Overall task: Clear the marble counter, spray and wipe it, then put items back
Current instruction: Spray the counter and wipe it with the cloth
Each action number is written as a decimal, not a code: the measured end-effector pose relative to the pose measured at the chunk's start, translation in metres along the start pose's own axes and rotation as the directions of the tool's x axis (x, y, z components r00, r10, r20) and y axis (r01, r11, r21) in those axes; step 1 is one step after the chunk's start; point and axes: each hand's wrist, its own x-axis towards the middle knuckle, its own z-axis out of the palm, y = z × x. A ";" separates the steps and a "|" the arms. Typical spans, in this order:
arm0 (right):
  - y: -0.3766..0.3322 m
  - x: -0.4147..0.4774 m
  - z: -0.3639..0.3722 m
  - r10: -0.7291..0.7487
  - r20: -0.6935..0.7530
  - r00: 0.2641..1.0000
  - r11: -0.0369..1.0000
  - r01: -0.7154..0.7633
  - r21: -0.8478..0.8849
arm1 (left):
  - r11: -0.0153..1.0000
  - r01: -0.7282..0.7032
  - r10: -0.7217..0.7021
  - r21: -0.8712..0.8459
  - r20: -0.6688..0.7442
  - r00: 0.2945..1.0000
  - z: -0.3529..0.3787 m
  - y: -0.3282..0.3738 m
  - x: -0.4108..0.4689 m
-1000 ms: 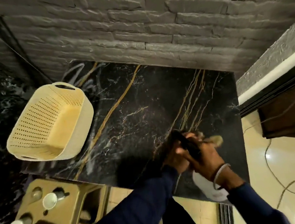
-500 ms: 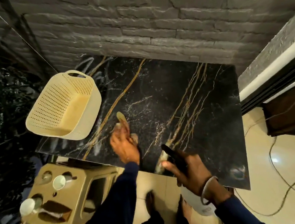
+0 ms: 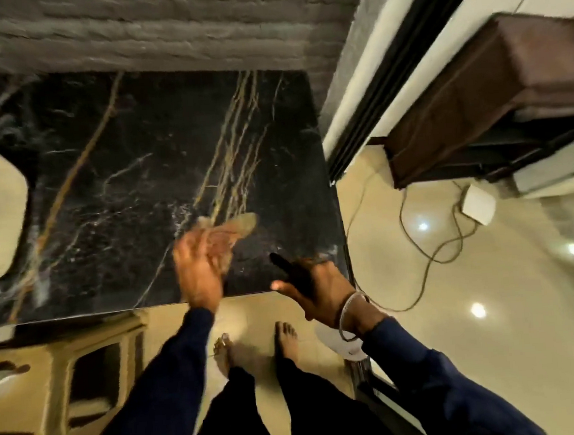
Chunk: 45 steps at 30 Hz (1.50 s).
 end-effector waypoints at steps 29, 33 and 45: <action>0.069 -0.116 -0.039 0.331 -0.059 0.942 0.853 -0.272 0.446 | 0.348 -0.920 0.577 0.181 0.732 0.362 0.174 0.024 -0.111; 0.077 -0.098 -0.037 0.333 0.006 0.943 0.889 -0.316 0.332 | 0.485 -0.799 0.615 0.356 0.511 0.601 0.137 0.023 -0.074; 0.045 -0.047 -0.057 0.145 0.051 0.988 0.926 -0.154 0.345 | 0.866 -0.413 0.315 0.282 0.334 0.888 0.098 0.045 -0.097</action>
